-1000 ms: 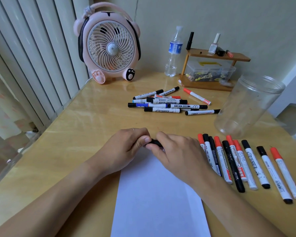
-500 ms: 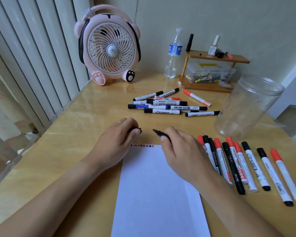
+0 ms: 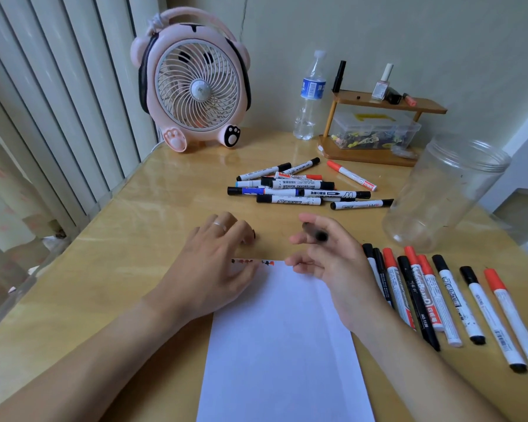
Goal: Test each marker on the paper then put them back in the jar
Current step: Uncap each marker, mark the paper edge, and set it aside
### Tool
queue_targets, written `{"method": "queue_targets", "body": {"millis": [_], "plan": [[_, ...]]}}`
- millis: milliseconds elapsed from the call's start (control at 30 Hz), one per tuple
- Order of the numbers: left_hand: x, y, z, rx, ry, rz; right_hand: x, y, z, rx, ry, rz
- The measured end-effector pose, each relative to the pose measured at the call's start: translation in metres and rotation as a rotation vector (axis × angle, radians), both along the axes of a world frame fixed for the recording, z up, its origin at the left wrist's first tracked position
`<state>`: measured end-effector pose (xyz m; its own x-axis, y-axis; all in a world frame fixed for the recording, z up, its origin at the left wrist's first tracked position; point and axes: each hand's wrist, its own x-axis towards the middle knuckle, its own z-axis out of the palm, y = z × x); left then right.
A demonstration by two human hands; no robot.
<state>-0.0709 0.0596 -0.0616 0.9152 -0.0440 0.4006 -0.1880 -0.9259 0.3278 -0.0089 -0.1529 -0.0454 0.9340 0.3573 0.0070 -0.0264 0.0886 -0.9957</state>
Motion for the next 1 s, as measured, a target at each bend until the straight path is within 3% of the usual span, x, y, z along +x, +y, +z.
{"method": "queue_targets", "body": {"millis": [167, 633, 1000], "plan": [[-0.003, -0.013, -0.009, 0.160, 0.125, -0.027, -0.001, 0.003, -0.005, -0.139, -0.118, -0.046], [-0.001, -0.007, -0.019, 0.099, 0.230, -0.119, 0.001, 0.003, -0.007, -0.326, -0.112, -0.082], [-0.001, -0.007, -0.015, 0.027, 0.234, -0.132, 0.007, 0.009, -0.008, -0.309, -0.079, -0.021]]}}
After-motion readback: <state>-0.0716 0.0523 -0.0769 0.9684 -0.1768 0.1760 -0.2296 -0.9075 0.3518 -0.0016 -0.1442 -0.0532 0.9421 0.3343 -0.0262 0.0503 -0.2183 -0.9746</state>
